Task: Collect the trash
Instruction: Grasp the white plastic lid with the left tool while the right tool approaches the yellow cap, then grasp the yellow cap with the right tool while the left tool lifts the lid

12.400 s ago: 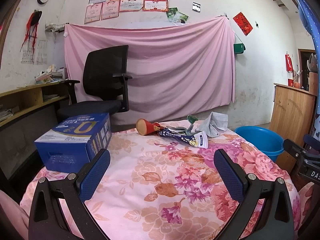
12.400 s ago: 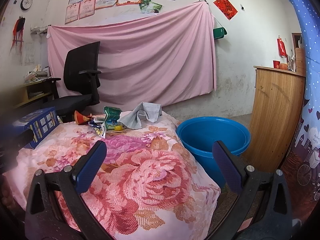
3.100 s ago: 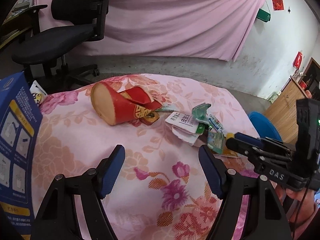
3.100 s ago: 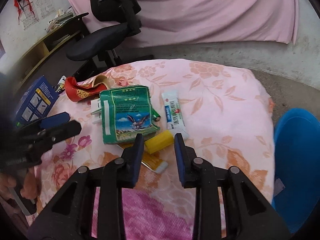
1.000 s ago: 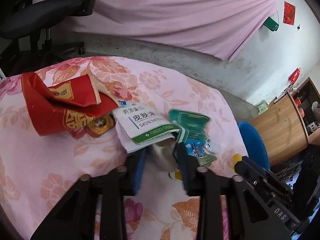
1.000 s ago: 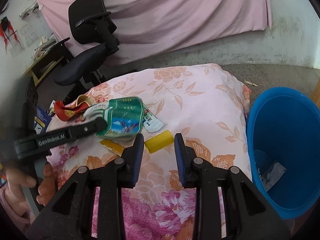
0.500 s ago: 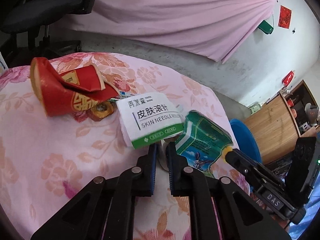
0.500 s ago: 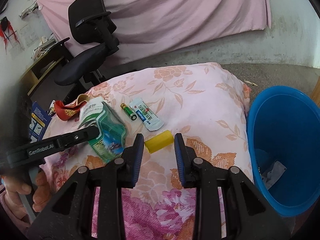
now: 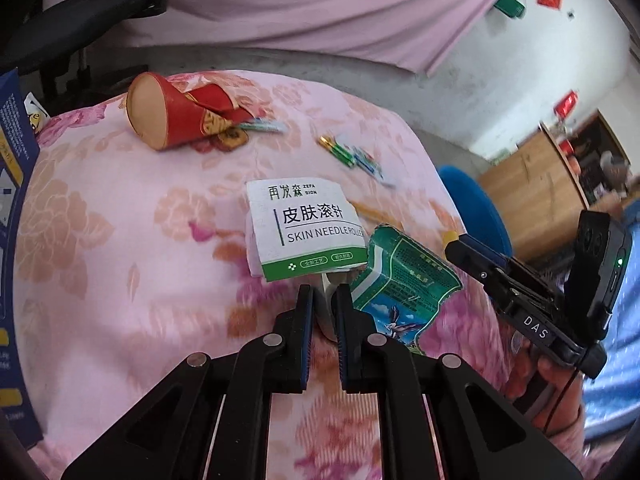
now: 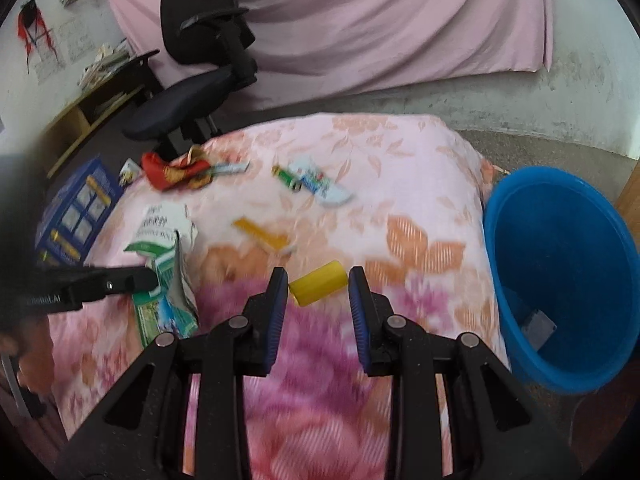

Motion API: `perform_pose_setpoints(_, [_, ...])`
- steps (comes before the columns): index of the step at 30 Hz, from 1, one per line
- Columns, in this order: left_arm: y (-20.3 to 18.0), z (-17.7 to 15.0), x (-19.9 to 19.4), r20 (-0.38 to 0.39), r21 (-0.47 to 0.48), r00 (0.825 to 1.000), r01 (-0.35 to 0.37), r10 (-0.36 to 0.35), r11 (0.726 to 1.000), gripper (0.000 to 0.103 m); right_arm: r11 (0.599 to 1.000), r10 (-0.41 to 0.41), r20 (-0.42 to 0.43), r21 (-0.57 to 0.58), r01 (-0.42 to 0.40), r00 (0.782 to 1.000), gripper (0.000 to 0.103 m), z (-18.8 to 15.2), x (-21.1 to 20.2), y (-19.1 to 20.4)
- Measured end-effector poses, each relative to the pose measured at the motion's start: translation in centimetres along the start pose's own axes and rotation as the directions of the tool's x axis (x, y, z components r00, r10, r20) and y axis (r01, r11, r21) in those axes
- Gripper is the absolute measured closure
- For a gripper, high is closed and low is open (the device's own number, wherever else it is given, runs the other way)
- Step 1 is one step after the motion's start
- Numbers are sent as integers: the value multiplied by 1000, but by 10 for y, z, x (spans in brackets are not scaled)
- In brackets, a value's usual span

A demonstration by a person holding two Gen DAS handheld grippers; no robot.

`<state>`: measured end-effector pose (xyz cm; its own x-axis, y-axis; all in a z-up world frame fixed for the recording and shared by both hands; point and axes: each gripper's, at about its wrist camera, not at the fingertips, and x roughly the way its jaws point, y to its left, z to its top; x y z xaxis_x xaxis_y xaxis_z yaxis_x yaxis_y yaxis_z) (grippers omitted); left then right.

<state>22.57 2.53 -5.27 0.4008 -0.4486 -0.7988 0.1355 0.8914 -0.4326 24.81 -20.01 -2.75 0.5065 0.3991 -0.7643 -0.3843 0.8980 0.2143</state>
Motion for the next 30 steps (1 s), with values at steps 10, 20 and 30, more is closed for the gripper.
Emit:
perform_pose_setpoints(10, [-11, -6, 4, 23, 58, 999, -36, 35, 998, 77, 998, -50, 3, 35, 50, 999, 44, -9, -12, -6])
perform_pose_setpoints(20, [-27, -7, 18, 58, 133, 994, -100, 93, 986, 60, 998, -42, 3, 50, 42, 999, 44, -11, -12, -9])
perform_pose_setpoints(30, [1, -9, 4, 76, -53, 997, -2, 6, 999, 89, 998, -58, 50, 18, 57, 997, 44, -21, -24, 2])
